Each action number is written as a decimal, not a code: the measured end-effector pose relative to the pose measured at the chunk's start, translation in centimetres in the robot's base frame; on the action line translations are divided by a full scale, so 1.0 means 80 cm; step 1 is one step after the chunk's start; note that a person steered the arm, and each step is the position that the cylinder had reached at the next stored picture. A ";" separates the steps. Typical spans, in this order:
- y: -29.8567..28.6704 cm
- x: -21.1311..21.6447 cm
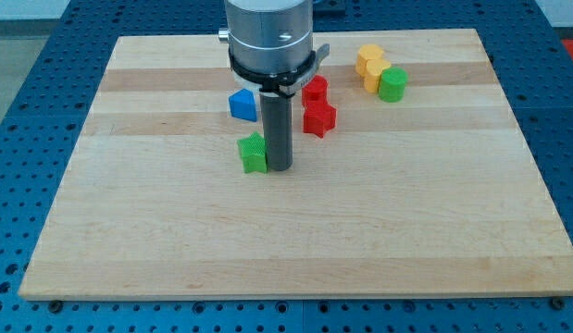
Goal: Nudge the red star and red circle up a bit
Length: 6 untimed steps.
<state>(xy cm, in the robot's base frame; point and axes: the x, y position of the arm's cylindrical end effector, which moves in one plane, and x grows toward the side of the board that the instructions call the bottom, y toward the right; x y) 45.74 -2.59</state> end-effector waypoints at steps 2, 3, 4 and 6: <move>0.078 -0.005; 0.098 -0.033; 0.098 -0.073; 0.101 -0.124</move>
